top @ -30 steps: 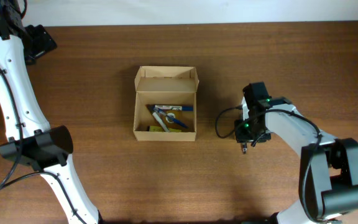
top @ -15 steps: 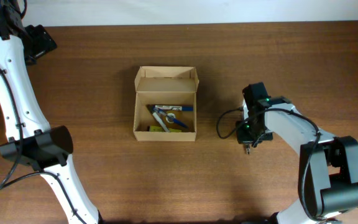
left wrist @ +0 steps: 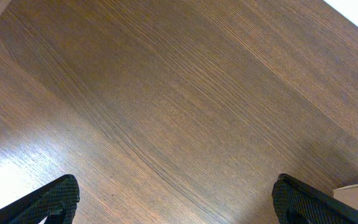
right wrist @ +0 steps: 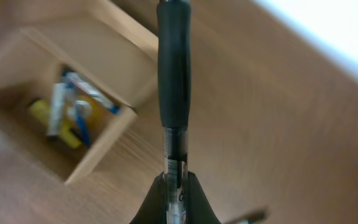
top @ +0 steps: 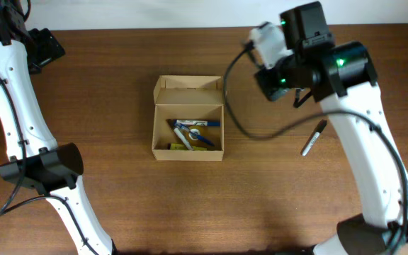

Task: Pack container
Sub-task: 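Carry the black pen into the box and release it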

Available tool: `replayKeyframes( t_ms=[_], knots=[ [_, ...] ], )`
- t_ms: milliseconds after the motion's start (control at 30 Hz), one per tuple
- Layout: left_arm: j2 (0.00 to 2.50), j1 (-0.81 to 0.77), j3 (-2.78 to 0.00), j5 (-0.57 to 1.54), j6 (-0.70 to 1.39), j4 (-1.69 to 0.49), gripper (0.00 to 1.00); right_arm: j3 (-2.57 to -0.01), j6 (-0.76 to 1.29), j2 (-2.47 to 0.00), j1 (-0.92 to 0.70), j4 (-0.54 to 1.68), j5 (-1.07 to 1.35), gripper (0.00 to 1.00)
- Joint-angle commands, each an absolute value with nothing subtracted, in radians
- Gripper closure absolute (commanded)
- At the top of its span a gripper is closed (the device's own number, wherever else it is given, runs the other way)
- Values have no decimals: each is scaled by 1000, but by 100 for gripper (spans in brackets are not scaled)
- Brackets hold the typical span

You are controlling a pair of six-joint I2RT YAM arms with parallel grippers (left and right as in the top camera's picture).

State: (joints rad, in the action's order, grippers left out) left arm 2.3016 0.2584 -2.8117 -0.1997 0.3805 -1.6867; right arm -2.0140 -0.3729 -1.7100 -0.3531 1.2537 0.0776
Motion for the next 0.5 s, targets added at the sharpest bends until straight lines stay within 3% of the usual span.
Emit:
replayKeyframes(
  t_ms=[0,467],
  knots=[
    [2308,263,-2815,-214,365,-1687,0,-2048,-585,-1725,-459,1232,117,96],
    [2308,263,-2815,-214,365,-1687,0,-2048,-678,-2119,-575,1242,117,96]
  ],
)
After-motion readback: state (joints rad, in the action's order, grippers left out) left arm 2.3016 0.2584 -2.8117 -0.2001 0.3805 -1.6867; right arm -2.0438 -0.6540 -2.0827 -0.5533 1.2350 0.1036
